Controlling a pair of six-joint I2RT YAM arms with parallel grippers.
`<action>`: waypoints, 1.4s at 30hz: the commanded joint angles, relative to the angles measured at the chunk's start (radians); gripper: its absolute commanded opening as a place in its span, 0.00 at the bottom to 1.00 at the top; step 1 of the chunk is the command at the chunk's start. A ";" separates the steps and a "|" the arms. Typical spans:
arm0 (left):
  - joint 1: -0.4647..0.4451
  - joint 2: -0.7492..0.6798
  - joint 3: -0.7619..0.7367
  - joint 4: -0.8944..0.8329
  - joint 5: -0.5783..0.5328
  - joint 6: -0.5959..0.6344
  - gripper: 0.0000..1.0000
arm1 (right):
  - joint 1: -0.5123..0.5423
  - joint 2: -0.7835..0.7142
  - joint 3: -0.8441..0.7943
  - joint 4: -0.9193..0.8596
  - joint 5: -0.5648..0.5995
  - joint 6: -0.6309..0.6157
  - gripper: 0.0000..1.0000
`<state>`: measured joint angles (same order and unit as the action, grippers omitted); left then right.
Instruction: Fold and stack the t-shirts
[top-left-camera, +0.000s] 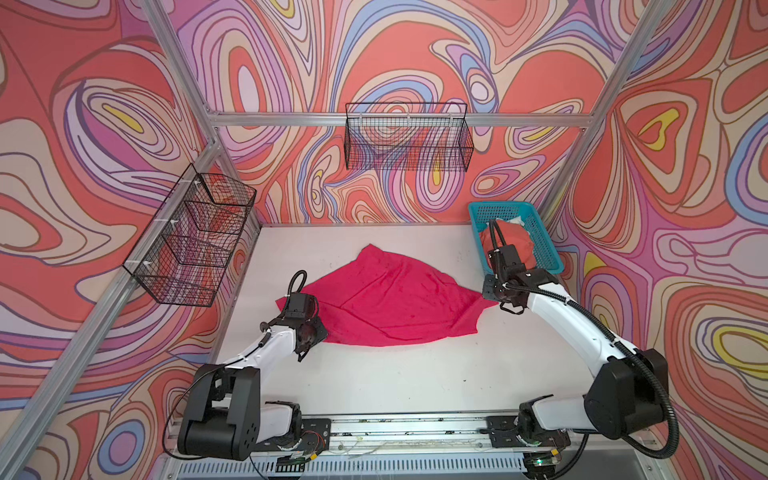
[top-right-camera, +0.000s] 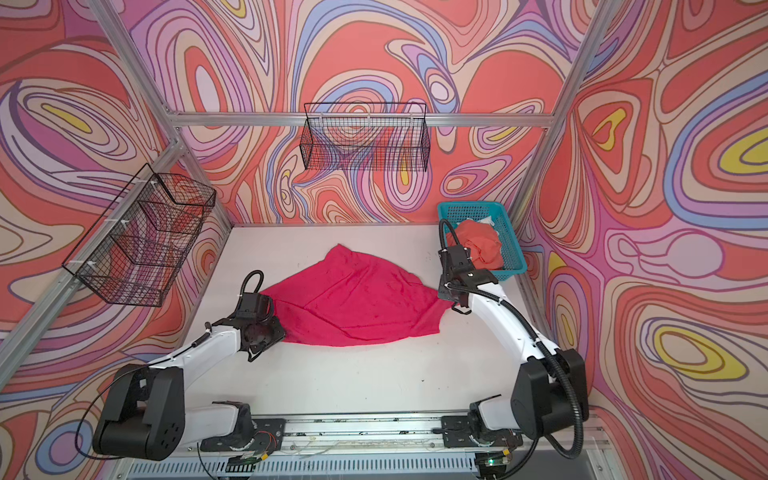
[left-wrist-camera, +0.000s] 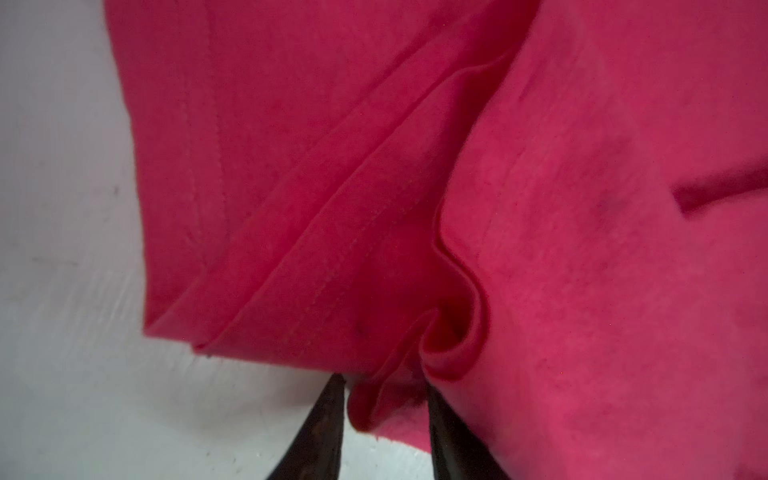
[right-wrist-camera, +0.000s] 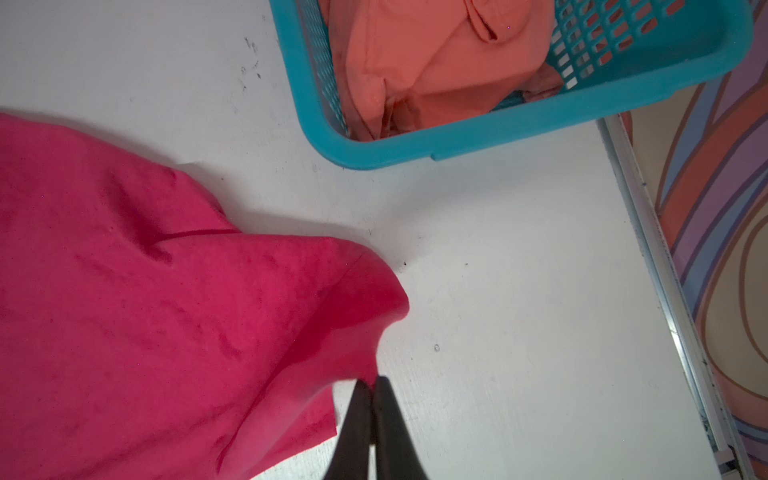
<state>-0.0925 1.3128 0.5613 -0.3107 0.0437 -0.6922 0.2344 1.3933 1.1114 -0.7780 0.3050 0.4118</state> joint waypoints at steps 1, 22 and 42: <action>-0.004 0.018 -0.011 -0.015 -0.018 -0.007 0.24 | -0.006 -0.005 -0.003 0.006 0.000 -0.002 0.00; -0.006 -0.355 0.356 -0.398 -0.041 -0.049 0.00 | -0.005 -0.065 0.090 -0.023 -0.034 0.001 0.00; 0.041 -0.168 1.010 -0.115 -0.071 0.030 0.00 | -0.005 -0.248 0.454 0.156 -0.121 -0.148 0.00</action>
<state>-0.0624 1.1343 1.4986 -0.5362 -0.0196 -0.6838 0.2340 1.2148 1.5249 -0.7425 0.1848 0.3187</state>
